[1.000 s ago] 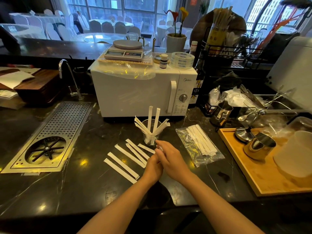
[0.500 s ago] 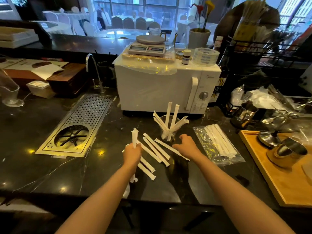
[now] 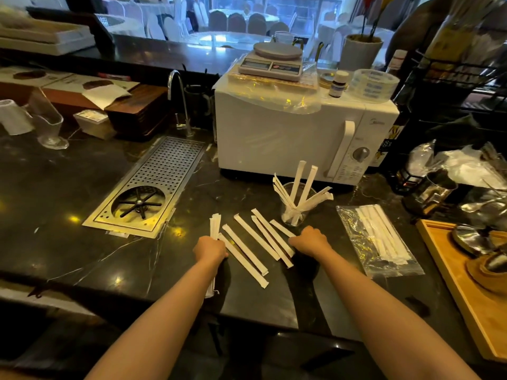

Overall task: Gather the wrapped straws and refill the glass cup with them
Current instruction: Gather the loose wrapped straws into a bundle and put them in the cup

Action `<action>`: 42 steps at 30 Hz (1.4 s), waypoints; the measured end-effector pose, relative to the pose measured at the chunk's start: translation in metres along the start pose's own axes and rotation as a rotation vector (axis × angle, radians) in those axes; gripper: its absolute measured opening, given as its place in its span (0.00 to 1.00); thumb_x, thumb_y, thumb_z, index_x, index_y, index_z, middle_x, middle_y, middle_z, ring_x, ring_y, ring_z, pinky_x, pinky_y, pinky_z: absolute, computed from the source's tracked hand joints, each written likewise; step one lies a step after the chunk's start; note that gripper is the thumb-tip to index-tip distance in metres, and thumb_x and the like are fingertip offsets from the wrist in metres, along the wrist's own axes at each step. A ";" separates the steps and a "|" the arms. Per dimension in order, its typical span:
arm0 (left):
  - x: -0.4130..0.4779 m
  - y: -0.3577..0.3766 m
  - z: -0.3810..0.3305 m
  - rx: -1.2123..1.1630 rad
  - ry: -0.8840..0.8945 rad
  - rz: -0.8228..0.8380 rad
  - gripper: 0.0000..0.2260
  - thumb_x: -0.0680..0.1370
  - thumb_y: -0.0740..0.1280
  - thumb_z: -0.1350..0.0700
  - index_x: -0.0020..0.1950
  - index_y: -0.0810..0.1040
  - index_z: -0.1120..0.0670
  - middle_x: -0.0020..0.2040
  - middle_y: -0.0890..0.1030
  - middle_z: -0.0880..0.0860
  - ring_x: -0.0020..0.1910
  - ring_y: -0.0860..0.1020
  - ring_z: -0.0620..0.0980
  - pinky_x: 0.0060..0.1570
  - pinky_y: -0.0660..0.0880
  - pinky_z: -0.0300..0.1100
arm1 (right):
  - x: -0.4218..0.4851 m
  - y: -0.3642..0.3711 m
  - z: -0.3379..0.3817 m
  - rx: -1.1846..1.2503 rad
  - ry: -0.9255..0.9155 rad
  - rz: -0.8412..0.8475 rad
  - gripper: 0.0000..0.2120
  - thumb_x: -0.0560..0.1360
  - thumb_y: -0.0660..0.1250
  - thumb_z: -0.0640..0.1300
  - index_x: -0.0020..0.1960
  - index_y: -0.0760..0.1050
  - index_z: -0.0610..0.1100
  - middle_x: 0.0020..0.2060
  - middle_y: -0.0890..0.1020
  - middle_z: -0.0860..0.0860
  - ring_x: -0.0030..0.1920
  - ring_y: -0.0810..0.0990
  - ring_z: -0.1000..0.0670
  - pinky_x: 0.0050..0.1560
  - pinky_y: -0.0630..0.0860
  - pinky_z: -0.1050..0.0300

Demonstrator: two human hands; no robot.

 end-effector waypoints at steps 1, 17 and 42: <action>0.001 0.001 0.000 0.005 0.000 0.005 0.10 0.77 0.58 0.65 0.56 0.74 0.67 0.36 0.78 0.58 0.42 0.80 0.59 0.54 0.77 0.52 | -0.001 0.002 0.003 -0.007 -0.007 0.008 0.29 0.74 0.63 0.50 0.69 0.62 0.37 0.69 0.66 0.40 0.68 0.65 0.39 0.66 0.67 0.47; 0.014 0.032 -0.008 -0.014 -0.003 0.253 0.08 0.74 0.60 0.67 0.36 0.71 0.60 0.31 0.73 0.55 0.24 0.65 0.48 0.24 0.63 0.39 | -0.013 0.038 0.047 -0.156 -0.169 0.061 0.36 0.68 0.70 0.54 0.69 0.61 0.39 0.69 0.64 0.41 0.69 0.64 0.41 0.64 0.69 0.49; 0.016 0.040 -0.002 -0.093 0.085 0.319 0.11 0.75 0.58 0.65 0.33 0.69 0.58 0.30 0.75 0.53 0.22 0.63 0.48 0.19 0.60 0.34 | -0.027 0.049 0.068 -0.476 -0.282 -0.036 0.15 0.76 0.62 0.39 0.63 0.72 0.39 0.59 0.78 0.42 0.59 0.78 0.42 0.55 0.76 0.52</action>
Point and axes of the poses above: each hand's wrist, its own x-axis towards the middle knuckle, its own y-axis out of the palm, z = x × y, the point moved 3 cm from there along x, towards the middle knuckle
